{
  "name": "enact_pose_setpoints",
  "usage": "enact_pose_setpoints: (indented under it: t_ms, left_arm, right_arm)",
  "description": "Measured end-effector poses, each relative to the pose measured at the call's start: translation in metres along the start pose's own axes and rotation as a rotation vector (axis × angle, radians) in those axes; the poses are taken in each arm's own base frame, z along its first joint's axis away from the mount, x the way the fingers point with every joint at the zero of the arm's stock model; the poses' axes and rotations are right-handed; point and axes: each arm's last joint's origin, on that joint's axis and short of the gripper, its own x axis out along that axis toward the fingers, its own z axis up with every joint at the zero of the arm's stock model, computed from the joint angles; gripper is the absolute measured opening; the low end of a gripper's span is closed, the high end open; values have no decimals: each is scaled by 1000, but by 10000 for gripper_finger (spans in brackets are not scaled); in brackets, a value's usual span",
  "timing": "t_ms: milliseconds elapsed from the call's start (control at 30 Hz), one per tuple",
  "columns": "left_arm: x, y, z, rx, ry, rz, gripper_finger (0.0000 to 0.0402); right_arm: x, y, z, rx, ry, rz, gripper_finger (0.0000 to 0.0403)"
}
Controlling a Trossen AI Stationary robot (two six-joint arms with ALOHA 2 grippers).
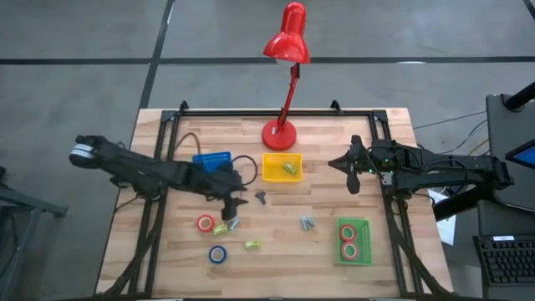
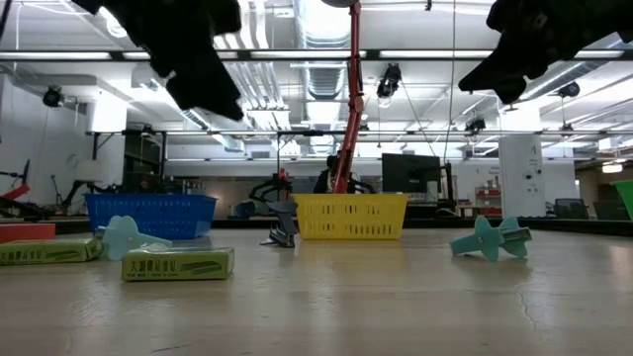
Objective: Pick and place Stapler, Stapler remover, tape
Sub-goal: Put the dark green staple remover into the blue bin
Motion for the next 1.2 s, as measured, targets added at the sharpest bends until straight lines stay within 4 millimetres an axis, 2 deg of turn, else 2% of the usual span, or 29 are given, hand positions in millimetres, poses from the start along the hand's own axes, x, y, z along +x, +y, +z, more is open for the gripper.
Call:
enact_pose_setpoints:
  t_ms: [100, 233, 300, 600, 1033, 1200]
  left_arm:
    - [17, 1, -5, -72, 38, 44, 211]
    - [38, 15, -11, -354, 74, 158, 211]
    - [44, 19, -11, -411, 79, 160, 210]
    - [70, 19, -12, -492, 62, 126, 209]
    - [89, 21, -23, -521, 145, 107, 206]
    - [91, 22, -20, -518, 112, 102, 204]
  right_arm:
    - [0, 0, 0, -2, 0, 0, 18]
    - [0, 0, 0, -2, 0, 0, 18]
    - [0, 0, 0, -1, 0, 0, 18]
    - [0, 0, 0, -2, 0, 0, 18]
    - [0, 0, 0, 0, 0, 0, 18]
    - [0, 0, 0, -2, 0, 0, 18]
